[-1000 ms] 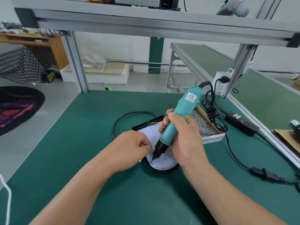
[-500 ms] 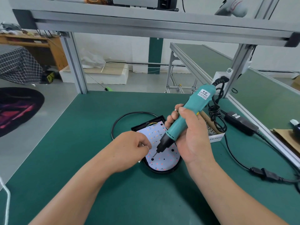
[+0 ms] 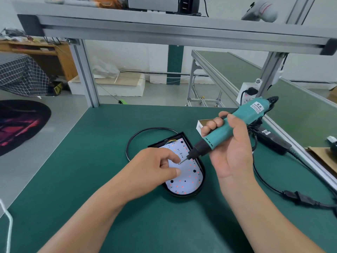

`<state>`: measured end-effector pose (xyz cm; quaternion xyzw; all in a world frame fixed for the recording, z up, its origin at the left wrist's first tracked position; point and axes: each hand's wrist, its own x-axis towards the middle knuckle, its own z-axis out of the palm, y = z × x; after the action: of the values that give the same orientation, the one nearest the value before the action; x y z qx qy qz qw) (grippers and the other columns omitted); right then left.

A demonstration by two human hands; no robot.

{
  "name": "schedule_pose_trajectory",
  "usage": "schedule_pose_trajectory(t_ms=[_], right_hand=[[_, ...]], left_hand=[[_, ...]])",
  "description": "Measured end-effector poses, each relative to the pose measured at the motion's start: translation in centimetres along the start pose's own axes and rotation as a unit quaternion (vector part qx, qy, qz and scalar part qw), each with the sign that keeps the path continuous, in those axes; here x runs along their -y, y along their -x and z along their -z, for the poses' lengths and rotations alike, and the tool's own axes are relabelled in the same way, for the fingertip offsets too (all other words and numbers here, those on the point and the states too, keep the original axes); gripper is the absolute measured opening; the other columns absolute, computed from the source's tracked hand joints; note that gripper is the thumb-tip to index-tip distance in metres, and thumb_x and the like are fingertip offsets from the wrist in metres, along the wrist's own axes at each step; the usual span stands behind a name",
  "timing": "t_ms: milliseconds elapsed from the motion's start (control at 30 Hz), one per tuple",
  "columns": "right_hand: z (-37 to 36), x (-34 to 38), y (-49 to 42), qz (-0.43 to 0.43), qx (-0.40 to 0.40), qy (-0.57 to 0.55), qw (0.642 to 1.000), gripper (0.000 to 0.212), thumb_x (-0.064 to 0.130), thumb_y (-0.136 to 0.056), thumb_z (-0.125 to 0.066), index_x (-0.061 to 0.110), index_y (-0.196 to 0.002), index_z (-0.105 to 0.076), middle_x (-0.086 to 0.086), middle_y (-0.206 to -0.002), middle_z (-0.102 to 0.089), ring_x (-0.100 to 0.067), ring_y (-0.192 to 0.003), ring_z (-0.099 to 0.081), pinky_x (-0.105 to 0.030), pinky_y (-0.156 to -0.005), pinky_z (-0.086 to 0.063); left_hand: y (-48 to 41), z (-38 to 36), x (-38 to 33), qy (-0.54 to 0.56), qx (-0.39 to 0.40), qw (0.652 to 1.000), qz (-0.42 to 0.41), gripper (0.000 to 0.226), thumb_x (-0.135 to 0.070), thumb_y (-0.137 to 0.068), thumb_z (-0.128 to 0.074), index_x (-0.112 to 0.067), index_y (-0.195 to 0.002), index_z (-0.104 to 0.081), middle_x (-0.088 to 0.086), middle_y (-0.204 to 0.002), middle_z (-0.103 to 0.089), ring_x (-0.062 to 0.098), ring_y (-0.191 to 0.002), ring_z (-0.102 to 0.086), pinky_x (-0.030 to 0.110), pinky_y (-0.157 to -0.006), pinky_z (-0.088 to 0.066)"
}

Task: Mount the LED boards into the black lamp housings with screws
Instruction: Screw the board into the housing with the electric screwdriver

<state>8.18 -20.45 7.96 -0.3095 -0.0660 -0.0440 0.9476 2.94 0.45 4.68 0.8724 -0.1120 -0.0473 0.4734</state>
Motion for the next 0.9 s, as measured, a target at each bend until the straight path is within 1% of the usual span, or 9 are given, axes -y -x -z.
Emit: schedule_pose_trajectory(t_ms=[133, 267, 367, 467, 533, 600, 667, 800, 900], right_hand=[[-0.1, -0.2, 0.1, -0.002, -0.002, -0.007, 1.000, 0.008, 0.017, -0.101, -0.057, 0.009, -0.102, -0.058, -0.002, -0.080, -0.053, -0.018, -0.073, -0.056, -0.032, -0.076, -0.052], [-0.2, -0.3, 0.2, -0.003, -0.002, -0.010, 1.000, 0.008, 0.017, -0.100, -0.058, 0.009, -0.102, -0.058, -0.002, -0.080, -0.053, -0.018, -0.073, -0.057, -0.032, -0.074, -0.053], [-0.1, -0.3, 0.2, -0.002, -0.007, -0.013, 1.000, 0.008, 0.017, -0.102, -0.057, 0.009, -0.102, -0.058, -0.002, -0.080, -0.053, -0.018, -0.074, -0.057, -0.032, -0.074, -0.053], [-0.1, -0.2, 0.2, 0.002, -0.005, -0.018, 1.000, 0.009, 0.018, -0.101, -0.057, 0.010, -0.102, -0.059, -0.002, -0.081, -0.053, -0.018, -0.074, -0.056, -0.032, -0.076, -0.052], [-0.2, 0.0, 0.2, 0.006, 0.000, -0.023, 1.000, 0.009, 0.018, -0.100, -0.057, 0.010, -0.101, -0.059, -0.002, -0.081, -0.053, -0.018, -0.074, -0.056, -0.032, -0.076, -0.052], [-0.2, 0.0, 0.3, 0.008, 0.007, -0.023, 1.000, 0.009, 0.019, -0.100, -0.056, 0.010, -0.101, -0.059, -0.002, -0.081, -0.052, -0.018, -0.074, -0.056, -0.032, -0.076, -0.052], [-0.2, -0.2, 0.3, 0.005, 0.015, -0.018, 1.000, 0.009, 0.019, -0.101, -0.056, 0.011, -0.102, -0.059, -0.002, -0.081, -0.052, -0.018, -0.074, -0.055, -0.032, -0.076, -0.052], [-0.3, -0.6, 0.5, 0.005, 0.023, 0.005, 1.000, 0.010, 0.019, -0.098, -0.057, 0.011, -0.103, -0.058, -0.002, -0.080, -0.052, -0.018, -0.073, -0.054, -0.032, -0.076, -0.051], [-0.2, -0.8, 0.5, 0.009, 0.023, 0.020, 0.999, 0.010, 0.019, -0.097, -0.057, 0.011, -0.102, -0.059, -0.002, -0.079, -0.052, -0.018, -0.073, -0.054, -0.032, -0.076, -0.050]], left_hand=[[-0.1, -0.4, 0.0, 0.030, -0.020, 0.999, -0.016, 0.014, -0.040, -0.090, -0.078, -0.044, -0.104, -0.075, -0.014, -0.064, -0.050, 0.006, -0.059, -0.048, 0.022, -0.060, -0.043], [-0.1, -0.7, 0.0, 0.030, -0.025, 0.999, -0.030, 0.004, -0.040, -0.092, -0.075, -0.041, -0.095, -0.077, -0.016, -0.062, -0.049, 0.007, -0.058, -0.044, 0.022, -0.057, -0.039], [0.0, -0.7, 0.0, 0.031, -0.019, 0.999, -0.037, 0.006, -0.040, -0.093, -0.072, -0.037, -0.093, -0.077, -0.015, -0.062, -0.048, 0.008, -0.058, -0.041, 0.020, -0.057, -0.037], [0.1, -0.8, 0.0, 0.012, -0.016, 0.999, -0.037, 0.011, -0.032, -0.098, -0.070, -0.039, -0.094, -0.077, -0.017, -0.058, -0.046, 0.005, -0.055, -0.040, 0.016, -0.055, -0.036], [0.1, -1.0, 0.0, -0.019, -0.016, 0.999, -0.029, 0.016, -0.027, -0.099, -0.066, -0.038, -0.096, -0.077, -0.017, -0.056, -0.047, 0.004, -0.055, -0.046, 0.022, -0.060, -0.047], [0.2, -1.1, -0.1, -0.040, -0.008, 0.999, -0.019, 0.019, -0.024, -0.100, -0.062, -0.037, -0.098, -0.076, -0.016, -0.055, -0.048, 0.011, -0.061, -0.056, 0.038, -0.075, -0.060], [0.2, -1.2, -0.2, -0.049, -0.004, 0.999, -0.018, 0.022, -0.022, -0.099, -0.060, -0.036, -0.099, -0.076, -0.015, -0.054, -0.047, 0.018, -0.065, -0.059, 0.045, -0.082, -0.061], [0.3, -1.2, -0.4, -0.045, -0.004, 0.999, -0.011, 0.024, -0.021, -0.098, -0.059, -0.038, -0.100, -0.077, -0.016, -0.054, -0.050, 0.019, -0.067, -0.062, 0.046, -0.080, -0.060], [0.3, -1.1, -0.5, -0.038, -0.002, 0.999, -0.007, 0.024, -0.022, -0.098, -0.060, -0.039, -0.097, -0.076, -0.016, -0.054, -0.049, 0.024, -0.077, -0.071, 0.049, -0.083, -0.061]])
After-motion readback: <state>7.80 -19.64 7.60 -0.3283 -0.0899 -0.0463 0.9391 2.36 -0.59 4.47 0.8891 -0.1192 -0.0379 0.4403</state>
